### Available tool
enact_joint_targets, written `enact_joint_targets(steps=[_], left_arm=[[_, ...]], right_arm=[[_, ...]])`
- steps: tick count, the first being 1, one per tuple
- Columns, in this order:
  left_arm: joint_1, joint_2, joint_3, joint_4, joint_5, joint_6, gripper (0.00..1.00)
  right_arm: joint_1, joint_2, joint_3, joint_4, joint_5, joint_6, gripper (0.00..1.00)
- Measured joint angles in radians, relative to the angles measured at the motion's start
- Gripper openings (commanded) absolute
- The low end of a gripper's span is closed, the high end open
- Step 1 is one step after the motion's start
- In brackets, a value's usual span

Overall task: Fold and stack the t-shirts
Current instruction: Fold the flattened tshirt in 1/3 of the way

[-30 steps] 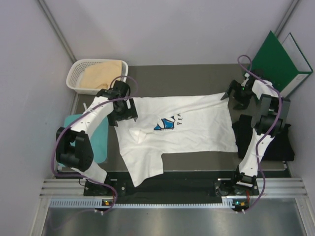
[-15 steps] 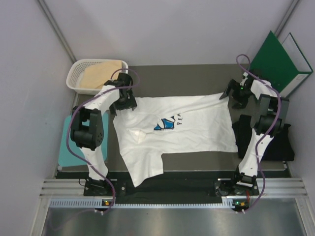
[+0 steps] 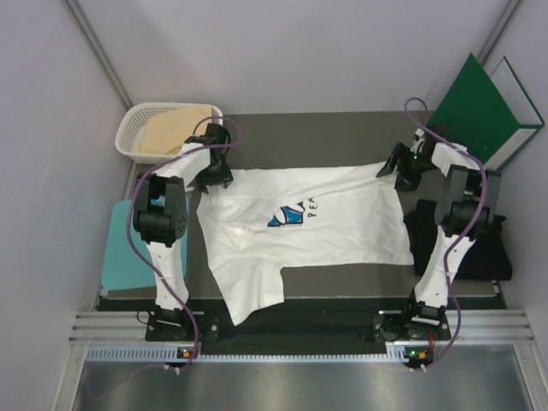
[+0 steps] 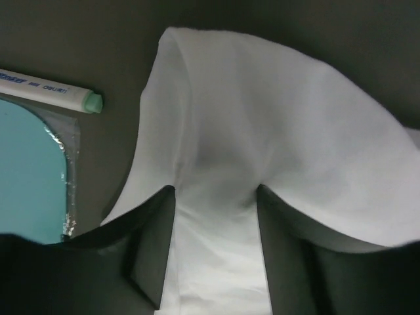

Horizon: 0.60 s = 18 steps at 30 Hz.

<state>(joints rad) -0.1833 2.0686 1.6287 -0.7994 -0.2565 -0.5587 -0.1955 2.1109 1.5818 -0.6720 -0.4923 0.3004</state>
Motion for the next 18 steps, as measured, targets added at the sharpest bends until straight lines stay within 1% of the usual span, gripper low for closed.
enact_joint_targets(steps=[1, 2, 3, 4, 5, 6, 8, 9, 10, 12, 13, 16, 18], left_arm=[[0.0, 0.016, 0.011, 0.0, 0.0, -0.002, 0.36], [0.0, 0.03, 0.021, 0.002, 0.0, -0.001, 0.23], [0.0, 0.04, 0.03, 0.003, 0.0, -0.001, 0.08], [0.0, 0.05, 0.04, 0.001, -0.001, -0.002, 0.03], [0.0, 0.058, 0.049, 0.001, -0.003, -0.003, 0.02], [0.0, 0.065, 0.062, -0.001, -0.005, 0.0, 0.01], [0.001, 0.073, 0.083, -0.006, -0.01, 0.002, 0.02], [0.002, 0.074, 0.092, -0.01, -0.014, 0.002, 0.05], [0.004, 0.074, 0.098, -0.01, -0.018, 0.002, 0.08], [0.009, 0.074, 0.108, -0.009, -0.022, 0.003, 0.18], [0.011, 0.074, 0.111, -0.009, -0.022, 0.005, 0.28], [0.023, 0.074, 0.115, -0.008, -0.023, 0.01, 0.35], [0.033, 0.075, 0.119, -0.008, -0.022, 0.012, 0.35]], right_arm=[[0.001, 0.0, 0.0, -0.003, -0.003, -0.002, 0.54], [0.002, 0.0, 0.0, -0.006, -0.004, -0.002, 0.5], [0.004, 0.0, 0.0, -0.009, -0.006, 0.0, 0.47], [0.005, 0.0, 0.0, -0.011, -0.008, -0.002, 0.4], [0.006, 0.0, 0.0, -0.013, -0.008, -0.003, 0.39], [0.006, 0.0, 0.0, -0.016, -0.008, -0.003, 0.39], [0.006, 0.0, 0.0, -0.028, -0.007, -0.002, 0.44], [0.006, 0.0, 0.0, -0.032, -0.007, -0.002, 0.47], [0.007, 0.0, 0.0, -0.038, -0.005, -0.004, 0.55], [0.008, 0.0, 0.0, -0.052, 0.005, -0.005, 0.64], [0.008, 0.0, 0.0, -0.061, 0.013, -0.008, 0.68], [0.01, 0.0, 0.0, -0.084, 0.045, -0.011, 0.7], [0.01, -0.008, -0.005, -0.092, 0.064, -0.013, 0.68]])
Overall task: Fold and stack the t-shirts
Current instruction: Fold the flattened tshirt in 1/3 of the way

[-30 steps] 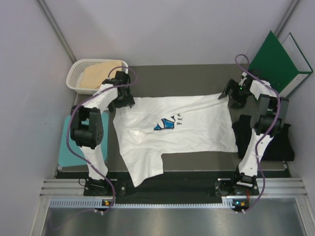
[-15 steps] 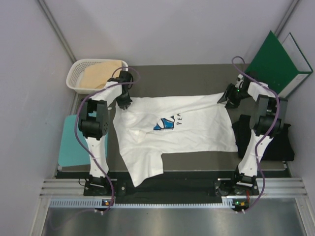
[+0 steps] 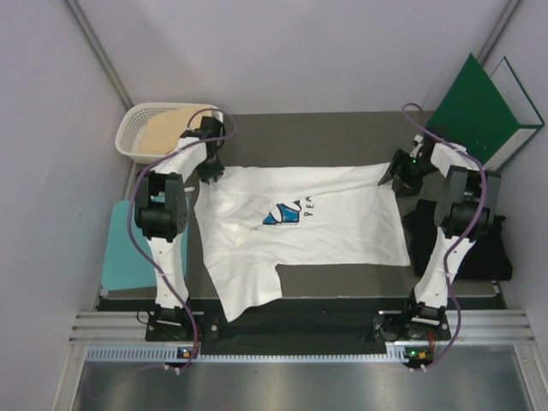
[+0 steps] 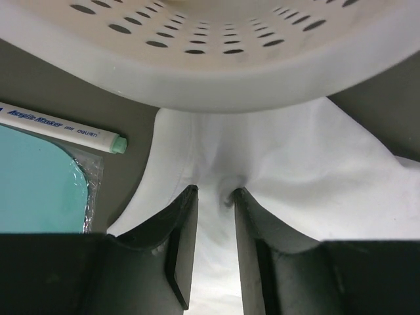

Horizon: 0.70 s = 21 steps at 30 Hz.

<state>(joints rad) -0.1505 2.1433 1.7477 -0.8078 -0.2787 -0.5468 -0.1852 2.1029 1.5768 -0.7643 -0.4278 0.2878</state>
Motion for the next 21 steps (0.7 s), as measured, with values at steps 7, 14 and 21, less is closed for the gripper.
enact_joint_targets(steps=[7, 14, 21], left_arm=[[0.008, 0.0, 0.003, 0.0, 0.0, 0.0, 0.35], [0.007, 0.0, 0.003, 0.001, 0.0, 0.0, 0.35], [0.007, 0.0, 0.003, 0.003, 0.001, 0.0, 0.35]], right_arm=[[-0.001, -0.086, -0.076, 0.002, 0.061, 0.022, 0.58], [-0.008, -0.198, -0.18, 0.118, 0.001, 0.138, 0.42], [-0.009, -0.204, -0.269, 0.215, -0.049, 0.247, 0.27]])
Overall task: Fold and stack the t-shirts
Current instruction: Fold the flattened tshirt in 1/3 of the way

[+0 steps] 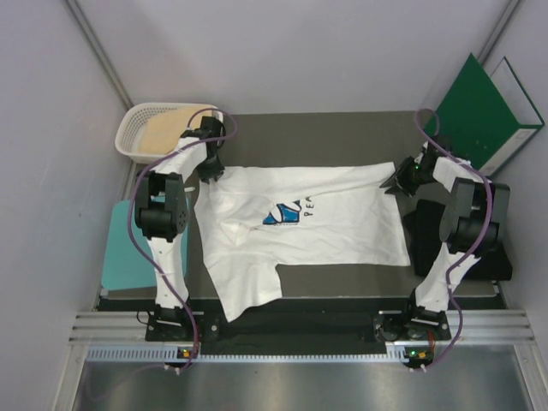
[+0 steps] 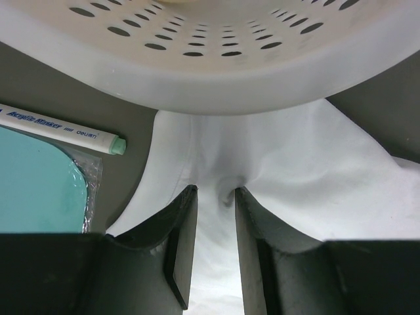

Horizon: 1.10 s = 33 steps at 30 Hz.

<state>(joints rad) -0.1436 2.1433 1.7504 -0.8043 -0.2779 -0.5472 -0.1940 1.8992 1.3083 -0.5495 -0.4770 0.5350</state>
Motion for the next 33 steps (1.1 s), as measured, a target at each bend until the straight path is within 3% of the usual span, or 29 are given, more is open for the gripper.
enact_joint_targets(steps=[15, 29, 33], left_arm=[[0.0, 0.009, 0.0, 0.006, 0.001, 0.0, 0.35], [0.0, 0.01, 0.0, 0.01, 0.008, 0.0, 0.34], [0.0, 0.011, 0.002, 0.01, 0.013, 0.0, 0.34]], right_arm=[[-0.013, 0.056, -0.046, 0.145, 0.039, 0.111, 0.25], [-0.014, 0.09, -0.023, 0.168, 0.053, 0.143, 0.25], [-0.014, 0.09, -0.023, 0.169, 0.057, 0.149, 0.21]])
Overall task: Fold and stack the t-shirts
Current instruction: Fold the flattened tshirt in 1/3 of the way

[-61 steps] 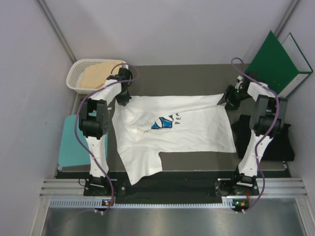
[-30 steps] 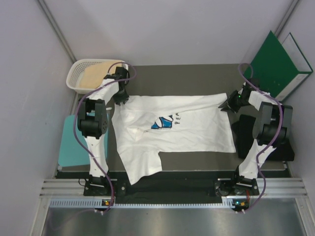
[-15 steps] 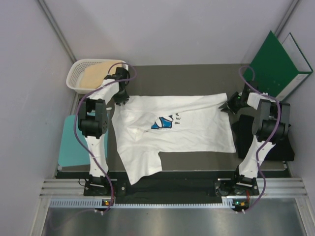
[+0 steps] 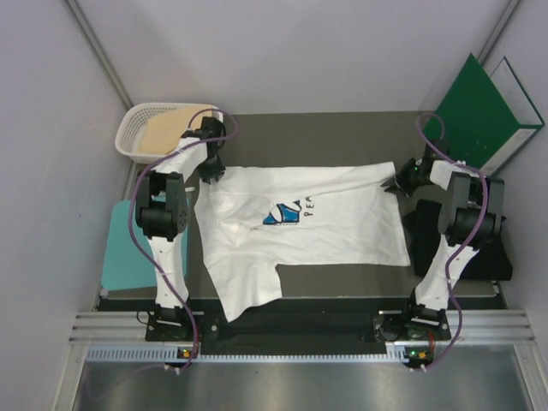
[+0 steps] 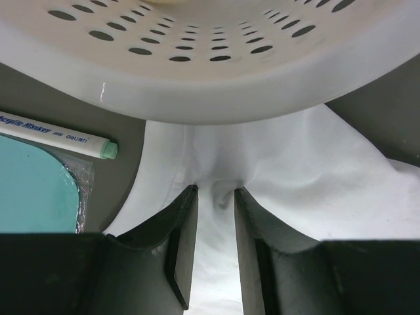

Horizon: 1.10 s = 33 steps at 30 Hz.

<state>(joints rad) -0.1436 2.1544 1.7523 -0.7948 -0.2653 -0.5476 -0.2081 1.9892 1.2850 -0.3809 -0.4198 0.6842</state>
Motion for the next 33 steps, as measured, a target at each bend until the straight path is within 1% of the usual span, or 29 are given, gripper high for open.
enact_joint_targets(steps=[3, 6, 13, 19, 21, 22, 23, 24, 26, 30, 33], left_arm=[[0.0, 0.005, 0.008, 0.0, 0.005, 0.0, 0.34], [0.0, 0.013, 0.016, 0.0, 0.006, 0.0, 0.34], [0.0, 0.019, 0.033, -0.004, 0.006, 0.0, 0.33], [0.0, 0.031, 0.051, -0.01, 0.005, 0.001, 0.33], [0.0, 0.035, 0.053, -0.01, 0.005, 0.001, 0.33], [0.0, 0.038, 0.055, -0.012, 0.005, 0.001, 0.33], [0.0, 0.042, 0.059, -0.014, 0.005, 0.002, 0.33], [0.0, 0.047, 0.064, -0.014, 0.005, 0.003, 0.33], [0.0, 0.05, 0.066, -0.014, 0.005, 0.005, 0.33], [0.0, 0.05, 0.068, -0.015, 0.005, 0.011, 0.33], [0.0, 0.05, 0.068, -0.015, 0.005, 0.015, 0.33]], right_arm=[[0.0, 0.0, 0.0, 0.001, 0.008, 0.002, 0.07], [-0.002, 0.0, 0.0, 0.003, 0.023, 0.006, 0.0], [-0.005, -0.015, -0.001, -0.005, 0.039, -0.01, 0.0], [-0.007, -0.101, -0.001, -0.037, 0.047, -0.047, 0.0], [-0.011, -0.121, 0.0, -0.042, 0.048, -0.058, 0.11], [-0.014, -0.124, 0.0, -0.046, 0.048, -0.062, 0.24], [-0.018, -0.124, 0.002, -0.051, 0.044, -0.065, 0.41], [-0.021, -0.12, 0.002, -0.059, 0.04, -0.064, 0.48], [-0.031, -0.112, -0.002, -0.067, 0.026, -0.059, 0.57], [-0.051, -0.108, -0.043, -0.048, -0.003, -0.026, 0.57], [-0.057, -0.108, -0.069, -0.039, -0.008, -0.005, 0.51]])
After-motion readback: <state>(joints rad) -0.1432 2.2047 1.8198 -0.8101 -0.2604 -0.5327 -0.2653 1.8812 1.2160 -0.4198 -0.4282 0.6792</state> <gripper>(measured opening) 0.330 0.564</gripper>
